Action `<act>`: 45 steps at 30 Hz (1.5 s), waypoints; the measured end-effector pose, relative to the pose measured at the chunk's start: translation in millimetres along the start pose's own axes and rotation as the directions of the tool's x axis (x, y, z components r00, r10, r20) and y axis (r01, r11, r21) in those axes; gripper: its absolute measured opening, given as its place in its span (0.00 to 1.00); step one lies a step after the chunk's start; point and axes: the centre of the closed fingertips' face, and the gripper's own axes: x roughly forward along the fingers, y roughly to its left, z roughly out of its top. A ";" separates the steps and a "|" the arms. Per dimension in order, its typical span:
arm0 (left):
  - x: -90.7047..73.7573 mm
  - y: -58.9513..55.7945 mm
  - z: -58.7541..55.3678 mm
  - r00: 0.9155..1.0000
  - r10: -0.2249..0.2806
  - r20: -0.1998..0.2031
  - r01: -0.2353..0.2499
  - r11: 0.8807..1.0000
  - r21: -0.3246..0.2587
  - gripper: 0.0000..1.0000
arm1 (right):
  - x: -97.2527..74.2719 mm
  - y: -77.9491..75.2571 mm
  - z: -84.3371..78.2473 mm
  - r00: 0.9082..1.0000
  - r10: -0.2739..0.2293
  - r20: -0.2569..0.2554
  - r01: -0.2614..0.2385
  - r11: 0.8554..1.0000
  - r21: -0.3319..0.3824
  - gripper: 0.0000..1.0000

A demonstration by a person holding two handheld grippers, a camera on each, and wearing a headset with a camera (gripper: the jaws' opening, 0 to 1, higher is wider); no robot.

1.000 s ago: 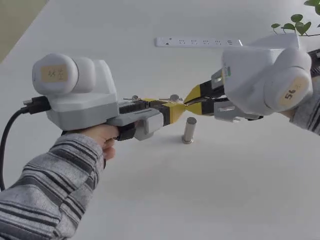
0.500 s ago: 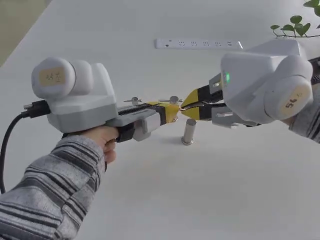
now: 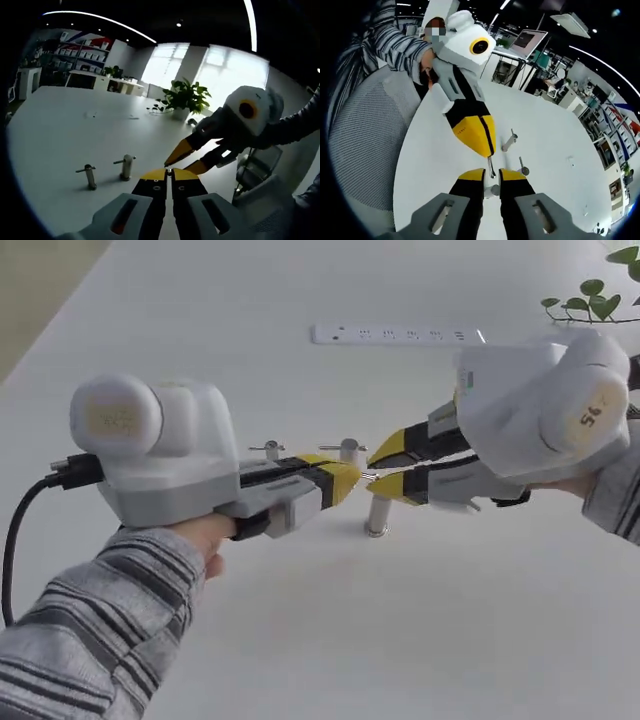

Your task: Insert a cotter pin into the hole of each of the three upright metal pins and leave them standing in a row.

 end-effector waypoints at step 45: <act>6.0 -11.7 -35.4 0.996 -0.032 -0.087 0.047 0.983 0.178 0.14 | -8.2 23.1 -45.5 0.986 0.093 -0.140 -0.097 0.995 -0.017 0.00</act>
